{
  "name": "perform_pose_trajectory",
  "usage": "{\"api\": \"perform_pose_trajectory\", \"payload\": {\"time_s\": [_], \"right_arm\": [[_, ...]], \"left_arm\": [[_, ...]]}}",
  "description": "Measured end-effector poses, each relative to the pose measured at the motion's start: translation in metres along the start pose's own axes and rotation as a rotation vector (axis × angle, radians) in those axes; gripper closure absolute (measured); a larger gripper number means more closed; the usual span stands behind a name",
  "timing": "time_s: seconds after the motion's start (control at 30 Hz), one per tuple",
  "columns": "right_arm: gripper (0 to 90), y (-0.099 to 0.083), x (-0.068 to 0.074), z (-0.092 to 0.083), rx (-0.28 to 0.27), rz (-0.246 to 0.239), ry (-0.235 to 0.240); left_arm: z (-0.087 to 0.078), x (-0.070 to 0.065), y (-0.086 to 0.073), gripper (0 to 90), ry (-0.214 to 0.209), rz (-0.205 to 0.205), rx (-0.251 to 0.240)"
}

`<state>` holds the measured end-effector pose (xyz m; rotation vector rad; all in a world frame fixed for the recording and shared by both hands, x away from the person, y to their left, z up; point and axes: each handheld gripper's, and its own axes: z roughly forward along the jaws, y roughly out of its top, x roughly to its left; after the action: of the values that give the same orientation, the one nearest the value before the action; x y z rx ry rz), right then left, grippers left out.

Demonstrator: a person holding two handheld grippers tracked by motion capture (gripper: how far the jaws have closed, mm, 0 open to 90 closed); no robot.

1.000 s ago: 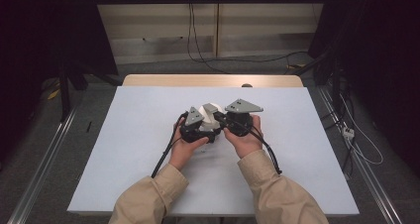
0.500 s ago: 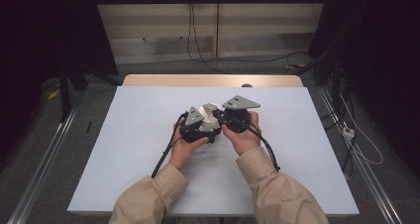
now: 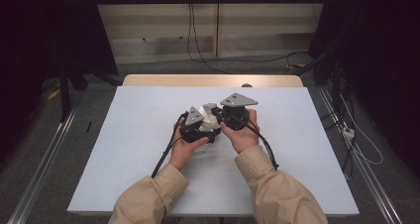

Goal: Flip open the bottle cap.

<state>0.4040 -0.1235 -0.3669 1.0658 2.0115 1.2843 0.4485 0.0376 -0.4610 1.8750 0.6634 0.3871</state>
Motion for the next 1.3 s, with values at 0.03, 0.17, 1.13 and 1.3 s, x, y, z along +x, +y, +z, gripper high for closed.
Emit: {"api": "perform_pose_trajectory", "payload": {"time_s": [0.03,0.17,1.13,1.3], "right_arm": [[90.0,0.001,0.0,0.0,-0.002,0.001,0.0],[90.0,0.004,0.001,0.002,-0.002,-0.007,-0.004],[90.0,0.012,-0.001,0.008,-0.013,-0.006,-0.017],[90.0,0.014,-0.001,0.009,-0.013,-0.011,-0.024]], "left_arm": [[0.0,0.0,0.0,18.3,-0.002,0.0,0.001],[0.0,0.001,0.0,18.3,-0.003,0.0,0.003],[0.0,0.001,0.0,18.4,0.0,0.003,0.002],[0.0,0.001,0.0,18.4,0.001,0.004,0.002]]}}
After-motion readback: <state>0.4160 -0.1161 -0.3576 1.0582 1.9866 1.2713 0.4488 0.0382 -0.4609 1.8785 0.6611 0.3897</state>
